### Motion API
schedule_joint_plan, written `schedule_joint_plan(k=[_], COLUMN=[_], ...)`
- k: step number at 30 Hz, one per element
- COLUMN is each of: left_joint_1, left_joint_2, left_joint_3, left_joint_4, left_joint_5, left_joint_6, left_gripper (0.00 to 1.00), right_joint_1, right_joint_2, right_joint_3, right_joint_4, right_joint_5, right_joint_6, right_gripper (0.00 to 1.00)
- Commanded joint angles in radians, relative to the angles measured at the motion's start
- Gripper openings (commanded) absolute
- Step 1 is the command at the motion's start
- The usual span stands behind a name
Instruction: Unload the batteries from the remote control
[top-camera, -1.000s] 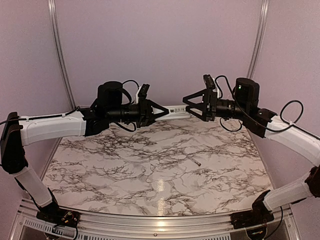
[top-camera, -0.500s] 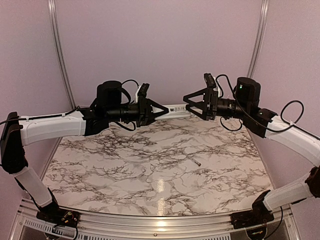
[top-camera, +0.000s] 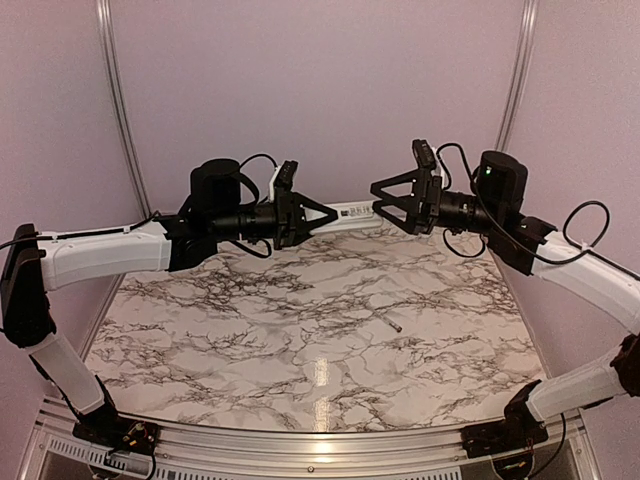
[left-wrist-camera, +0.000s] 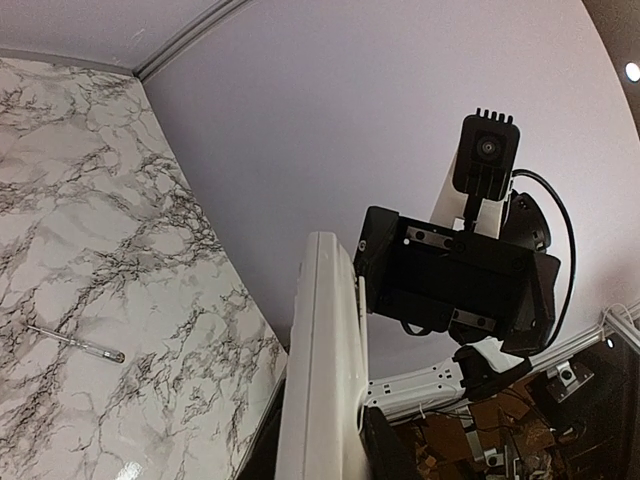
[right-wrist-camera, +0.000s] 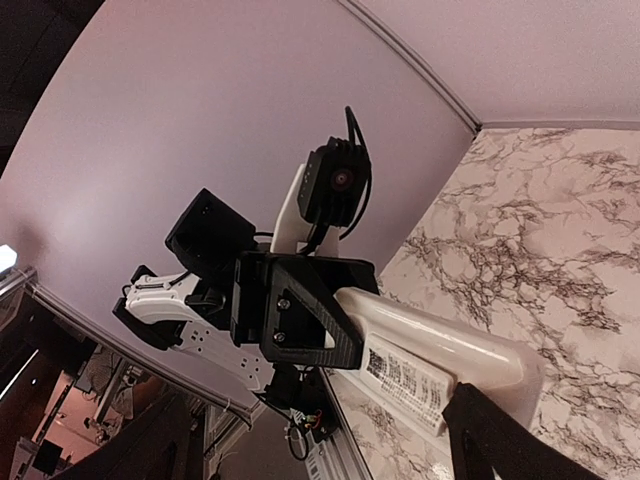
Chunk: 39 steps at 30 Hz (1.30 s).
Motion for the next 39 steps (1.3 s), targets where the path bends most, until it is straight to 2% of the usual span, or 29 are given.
schedule_joint_plan(k=[1,25,39], left_joint_1=[-0.066,-0.062,-0.062], left_joint_2=[-0.008,-0.012,-0.006], left_joint_3=[0.036,0.009,0.009], left_joint_4=[0.225,0.215,0.161], left_joint_5=[0.158,0.106,0.064], left_joint_6=[0.013,0.021,-0.017], left_gripper=[0.00,0.00,0.00], right_joint_1=[0.061,0.061,0.061], right_joint_2=[0.038,0.055,0.083], right_joint_3=[0.005,-0.026,0.010], right_joint_4=[0.002,0.008,-0.187], right_joint_5=[-0.183,-0.145,-0.076], right_joint_6=[0.048,0.116,0.051], right_gripper=[0.87,0.85,0.85])
